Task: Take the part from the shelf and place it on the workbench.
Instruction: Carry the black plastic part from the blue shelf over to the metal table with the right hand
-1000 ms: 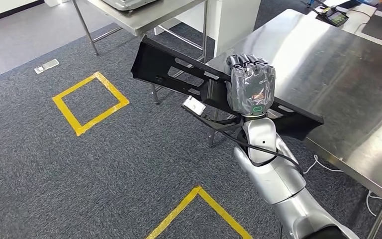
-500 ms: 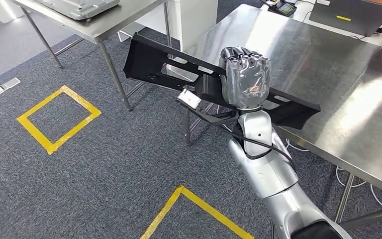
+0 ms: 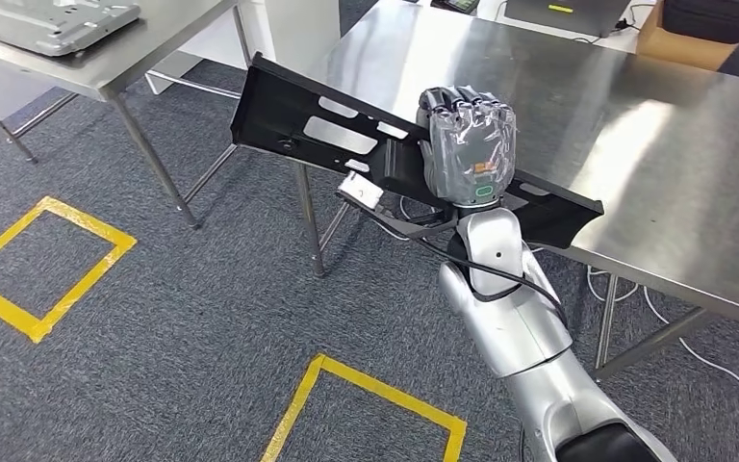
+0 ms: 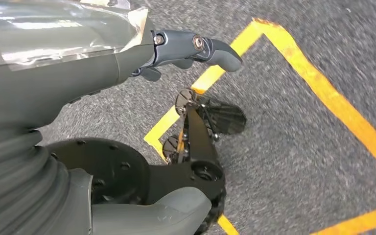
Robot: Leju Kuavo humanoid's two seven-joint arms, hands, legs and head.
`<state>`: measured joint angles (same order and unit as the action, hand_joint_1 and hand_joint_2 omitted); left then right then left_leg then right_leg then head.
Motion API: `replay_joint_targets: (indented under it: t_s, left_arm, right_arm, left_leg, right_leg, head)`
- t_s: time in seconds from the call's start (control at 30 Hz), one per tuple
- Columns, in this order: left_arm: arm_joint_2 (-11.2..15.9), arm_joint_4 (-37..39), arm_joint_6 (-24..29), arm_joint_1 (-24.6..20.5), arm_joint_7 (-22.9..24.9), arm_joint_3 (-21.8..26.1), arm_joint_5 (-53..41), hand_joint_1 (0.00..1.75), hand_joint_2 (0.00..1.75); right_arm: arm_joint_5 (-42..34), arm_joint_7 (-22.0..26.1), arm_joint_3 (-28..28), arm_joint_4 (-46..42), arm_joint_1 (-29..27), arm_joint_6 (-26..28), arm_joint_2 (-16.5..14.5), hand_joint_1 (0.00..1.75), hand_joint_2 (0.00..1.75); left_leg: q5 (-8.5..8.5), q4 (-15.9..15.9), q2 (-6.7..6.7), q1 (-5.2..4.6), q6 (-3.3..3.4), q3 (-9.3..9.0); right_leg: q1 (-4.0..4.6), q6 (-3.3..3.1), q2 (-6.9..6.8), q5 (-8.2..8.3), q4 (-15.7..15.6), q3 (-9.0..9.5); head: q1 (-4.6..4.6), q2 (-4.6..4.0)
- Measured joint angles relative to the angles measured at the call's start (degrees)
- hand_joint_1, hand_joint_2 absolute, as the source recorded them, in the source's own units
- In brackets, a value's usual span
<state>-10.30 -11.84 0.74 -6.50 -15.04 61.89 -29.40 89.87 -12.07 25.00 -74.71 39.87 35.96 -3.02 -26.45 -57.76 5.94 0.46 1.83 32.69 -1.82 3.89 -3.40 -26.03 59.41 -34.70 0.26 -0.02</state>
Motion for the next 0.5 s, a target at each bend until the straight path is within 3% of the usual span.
replay_joint_targets:
  t_s: [0.03,0.1,0.13,0.2,0.27,0.3,0.33,0.37,0.4,0.47,0.5]
  left_arm:
    - [0.0,0.0,0.0,0.0,0.0,0.0,0.0,0.00,1.75]
    - [0.0,0.0,0.0,-0.1,-0.1,0.0,0.0,0.00,1.75]
    - [0.0,0.0,-0.1,-0.2,-0.1,0.0,0.0,0.00,1.75]
    - [0.0,0.0,-0.1,-0.2,-0.1,0.0,0.0,0.00,1.75]
    - [-0.1,0.0,-0.2,-0.1,-0.1,0.0,0.0,0.00,1.75]
    - [-0.1,0.0,-0.2,0.0,-0.2,0.0,-0.1,0.00,1.75]
    - [-0.1,0.0,-0.2,0.0,-0.2,0.0,-0.2,0.00,1.75]
    - [-0.1,0.0,-0.3,0.0,-0.2,0.0,-0.3,0.00,1.75]
    - [-0.1,0.0,-0.3,0.1,-0.2,0.0,-0.5,0.00,1.75]
    - [-0.1,0.0,-0.3,0.1,-0.2,0.0,-0.7,0.00,1.75]
    - [-0.1,0.0,-0.3,0.0,-0.2,0.0,-0.8,0.00,1.75]
  right_arm:
    - [0.0,0.3,-0.3,0.1,-0.1,0.1,-0.3,1.75,1.75]
    - [-0.1,0.8,-0.9,0.4,-0.2,0.2,-0.7,1.75,1.75]
    - [-0.1,1.0,-1.2,0.5,-0.3,0.2,-0.8,1.75,1.75]
    - [-0.1,1.5,-1.7,0.7,-0.2,0.4,-1.2,1.75,1.75]
    - [-0.1,1.6,-2.0,0.9,-0.2,0.7,-1.5,1.75,1.75]
    - [-0.1,1.5,-2.1,1.1,-0.3,0.8,-1.6,1.75,1.75]
    - [0.0,0.9,-2.0,1.3,-0.3,1.0,-1.5,1.75,1.75]
    - [0.0,-0.1,-1.8,1.4,-0.3,1.0,-1.2,1.75,1.75]
    - [0.0,-1.5,-1.5,1.6,-0.3,1.1,-0.7,1.75,1.75]
    - [0.0,-3.9,-0.8,1.6,0.0,1.1,0.3,1.75,1.75]
    - [0.0,-4.5,-0.5,1.6,0.2,1.1,0.7,1.75,1.75]
  left_leg:
    - [-0.15,-0.3,0.42,-0.13,-0.30,0.11]
    - [-0.16,-0.6,1.24,-0.03,-0.66,0.15]
    - [-0.44,-0.8,0.97,0.25,-0.91,0.23]
    - [-2.57,-3.4,-1.60,0.73,-1.41,1.23]
    - [-6.50,-10.4,-4.90,0.90,-1.73,4.22]
    - [-8.11,-14.5,-5.66,0.90,-1.79,6.08]
    - [-8.63,-17.0,-5.89,0.90,-1.76,7.35]
    - [-7.97,-17.3,-5.96,0.91,-1.65,7.67]
    - [-6.35,-15.3,-5.99,0.93,-1.49,6.88]
    - [-2.50,-7.5,-6.51,1.05,-1.29,3.25]
    - [-1.39,-4.3,-6.89,1.06,-1.28,1.72]
  right_leg:
    - [0.10,-0.47,-0.17,0.02,-0.6,0.26]
    - [0.08,-1.31,1.16,0.33,-0.4,0.00]
    - [-0.03,-1.56,1.74,0.48,-0.5,-0.09]
    - [-0.30,-2.13,2.93,0.81,-0.5,-0.17]
    - [-0.36,-2.54,3.94,1.01,-0.6,-0.25]
    - [-0.29,-2.72,4.42,1.09,-0.6,-0.30]
    - [-0.22,-2.82,4.88,1.15,-0.6,-0.34]
    - [-0.18,-2.88,5.23,1.18,-0.5,-0.34]
    - [-0.18,-2.91,5.60,1.21,-0.5,-0.32]
    - [-0.11,-2.81,6.13,1.26,-0.5,-0.31]
    - [0.07,-2.70,6.32,1.33,-0.5,-0.39]
  head:
    - [-0.15,0.01]
    - [-0.39,0.01]
    - [-0.47,0.01]
    - [-0.51,0.00]
    - [-0.61,0.00]
    - [-0.65,0.00]
    - [-0.66,0.00]
    - [-0.66,0.00]
    - [-0.66,0.00]
    - [-0.66,0.00]
    - [-0.65,0.00]
